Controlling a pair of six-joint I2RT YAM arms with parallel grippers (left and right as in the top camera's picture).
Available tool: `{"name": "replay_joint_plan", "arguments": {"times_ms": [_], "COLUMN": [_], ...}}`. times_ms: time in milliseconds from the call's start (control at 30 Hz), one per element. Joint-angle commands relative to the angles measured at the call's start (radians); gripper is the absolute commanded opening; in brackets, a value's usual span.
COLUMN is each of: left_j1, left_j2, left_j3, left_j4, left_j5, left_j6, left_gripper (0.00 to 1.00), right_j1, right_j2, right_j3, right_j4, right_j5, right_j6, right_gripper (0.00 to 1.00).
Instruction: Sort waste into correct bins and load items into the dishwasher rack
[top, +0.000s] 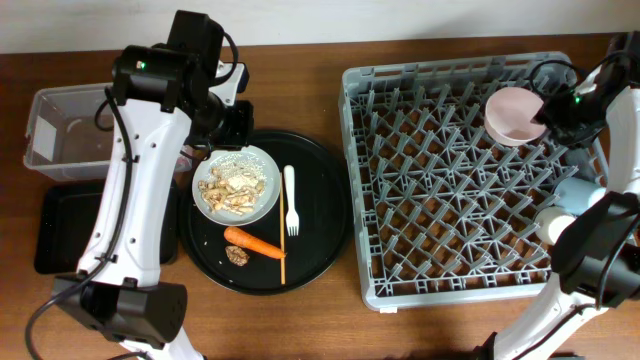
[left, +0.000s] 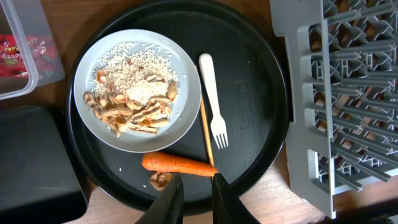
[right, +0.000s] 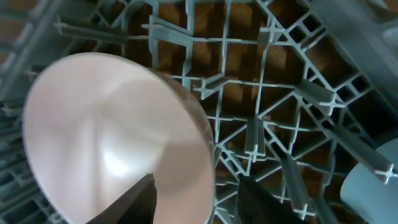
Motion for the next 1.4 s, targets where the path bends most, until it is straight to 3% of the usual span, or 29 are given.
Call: {"name": "replay_joint_plan", "arguments": {"times_ms": [0,33,100,300,467,500,600,700,867,967,1133,1367], "left_j1": [-0.002,-0.002,-0.002,-0.002,-0.002,-0.002,-0.002,-0.002,-0.002,-0.002,-0.002,-0.002], "left_j2": [-0.019,-0.019,-0.019,-0.019,-0.019,-0.019,-0.019,-0.019,-0.019,-0.019,-0.019,-0.019], "left_j3": [0.003,0.003,0.003,0.003,0.003,0.003,0.003,0.003,0.003,0.003,0.003,0.003], "left_j4": [-0.002,-0.002,-0.004,-0.006,-0.005,-0.006,-0.002,0.006,0.006,0.006,0.010,0.021], "left_j5": [-0.013,-0.013,-0.013,-0.013,-0.013,-0.013,-0.013,-0.013,-0.013,-0.013,-0.013,-0.013], "left_j6": [0.013,0.013,0.013,0.013,0.013,0.013,0.013,0.013,0.013,0.013,0.013,0.013], "left_gripper": [0.16,0.16,0.16,0.17,0.17,0.16,0.16,0.16,0.16,0.16,0.17,0.17], "right_j1": [0.003,0.003,0.002,0.026,0.177,0.225,0.335,0.399,0.463,0.475,0.492,0.608], "right_j2": [0.035,0.035,0.029,-0.109,-0.364,-0.382,-0.362,-0.285,-0.100,-0.035,-0.016,-0.016], "right_j3": [0.002,0.002,0.002,0.067,0.100,0.100,0.084,0.074,0.064,-0.036,-0.354,-0.459], "right_j4": [-0.003,-0.004,-0.011,-0.022,0.043,0.046,0.008,0.006,-0.071,-0.066,0.116,0.158], "right_j5": [0.051,0.060,0.066,0.122,0.578,0.743,1.297,1.503,1.608,1.618,1.681,1.631], "right_j6": [-0.008,-0.008,-0.008,-0.090,-0.113,-0.102,0.119,0.120,0.116,0.098,0.004,0.000], "right_gripper": [0.28,0.16,0.04,0.04,0.04,0.04,0.04,0.04,0.04,0.04,0.04,0.04]}}
